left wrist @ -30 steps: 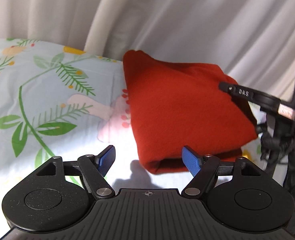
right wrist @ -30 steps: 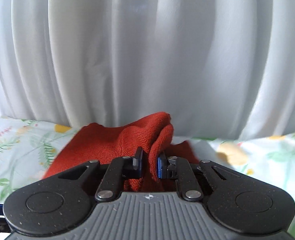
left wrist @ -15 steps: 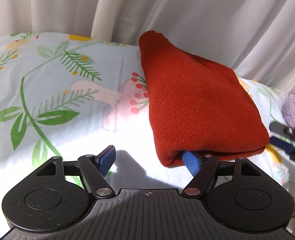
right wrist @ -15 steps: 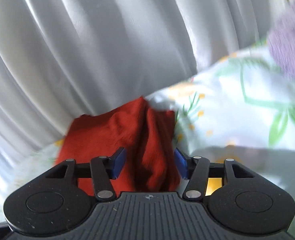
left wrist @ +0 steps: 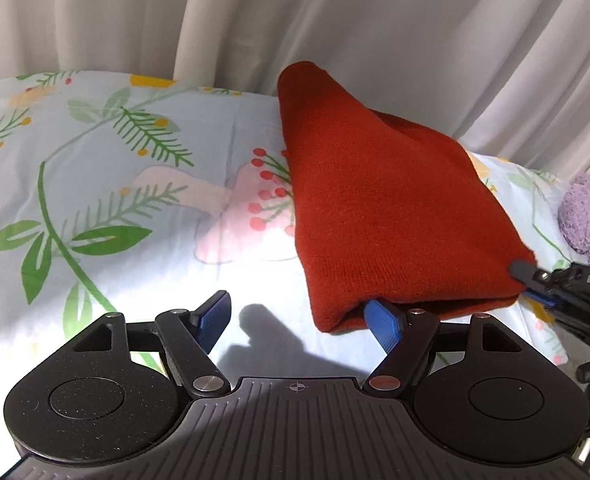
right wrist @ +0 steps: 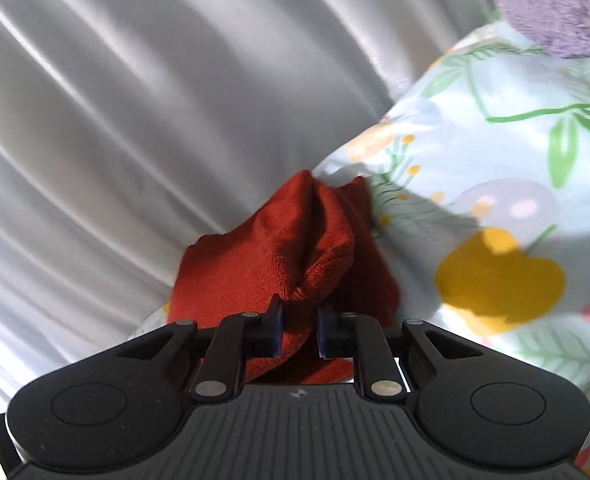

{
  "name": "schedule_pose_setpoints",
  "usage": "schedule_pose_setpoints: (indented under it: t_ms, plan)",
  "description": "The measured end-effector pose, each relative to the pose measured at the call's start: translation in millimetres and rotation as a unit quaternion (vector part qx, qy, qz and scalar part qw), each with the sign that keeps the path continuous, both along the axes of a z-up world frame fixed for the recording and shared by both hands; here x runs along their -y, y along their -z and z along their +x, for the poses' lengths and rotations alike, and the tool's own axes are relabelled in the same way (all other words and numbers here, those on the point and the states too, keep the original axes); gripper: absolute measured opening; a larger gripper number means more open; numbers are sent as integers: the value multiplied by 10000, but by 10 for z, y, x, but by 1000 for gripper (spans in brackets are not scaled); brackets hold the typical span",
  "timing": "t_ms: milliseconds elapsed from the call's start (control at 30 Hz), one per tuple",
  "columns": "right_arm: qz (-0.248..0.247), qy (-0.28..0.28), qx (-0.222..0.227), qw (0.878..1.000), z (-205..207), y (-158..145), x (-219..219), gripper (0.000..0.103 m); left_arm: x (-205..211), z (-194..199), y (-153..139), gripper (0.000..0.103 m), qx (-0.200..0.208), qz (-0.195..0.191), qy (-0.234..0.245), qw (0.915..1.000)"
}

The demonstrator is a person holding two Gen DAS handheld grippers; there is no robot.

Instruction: Fold small clothes

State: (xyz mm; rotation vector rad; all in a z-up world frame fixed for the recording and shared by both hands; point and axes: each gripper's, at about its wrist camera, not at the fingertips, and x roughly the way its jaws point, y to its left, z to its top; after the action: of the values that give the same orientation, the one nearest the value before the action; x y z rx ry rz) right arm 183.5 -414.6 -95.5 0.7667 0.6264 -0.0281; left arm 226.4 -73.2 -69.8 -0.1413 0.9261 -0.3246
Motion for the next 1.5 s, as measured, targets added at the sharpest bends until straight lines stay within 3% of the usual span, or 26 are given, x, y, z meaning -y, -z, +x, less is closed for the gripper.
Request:
schedule_pose_setpoints:
  t_ms: [67, 133, 267, 333, 433, 500, 600, 733, 967, 1133, 1333, 1500]
  plan:
    - [-314, -87, -315, 9990, 67, 101, -45, 15, -61, -17, -33, 79, -45, -65, 114, 9999]
    - [-551, -249, -282, 9978, 72, 65, -58, 16, -163, -12, -68, 79, -71, -189, 176, 9996]
    - [-471, -631, -428, 9960, 130, 11, 65, 20, -450, 143, -137, 79, -101, -728, -159, 9972]
    - [-520, -607, -498, 9956, 125, -46, 164, 32, -542, 258, -166, 79, -145, -954, -346, 9947]
    - [-574, -203, -363, 9975, 118, -160, 326, 39, -529, 464, -193, 81, -189, -1346, -381, 9900]
    - [-379, -26, -331, 9987, 200, -194, 430, 49, -442, 635, -160, 83, -320, -1511, -292, 9876]
    - [30, -329, -187, 9993, 479, -126, 529, 65, -265, 889, -75, 83, -515, -1786, -122, 9825]
    - [713, -741, -453, 9937, 917, 86, 605, 65, -110, 1144, 85, 82, -828, -2062, -72, 9750]
    - [1377, -1162, -514, 9823, 1124, 290, 652, 64, 28, 1333, 242, 81, -1041, -2209, 93, 9697]
    - [1677, -1228, -519, 9768, 1158, 395, 643, 39, 64, 1409, 277, 75, -1088, -2295, 113, 9671]
    - [1547, -1132, -458, 9804, 1161, 382, 565, 28, 30, 1404, 277, 53, -1118, -2349, -13, 9656]
    - [1098, -1133, -214, 9872, 1126, 145, 415, 25, 32, 1355, 132, 46, -1060, -2293, -76, 9675]
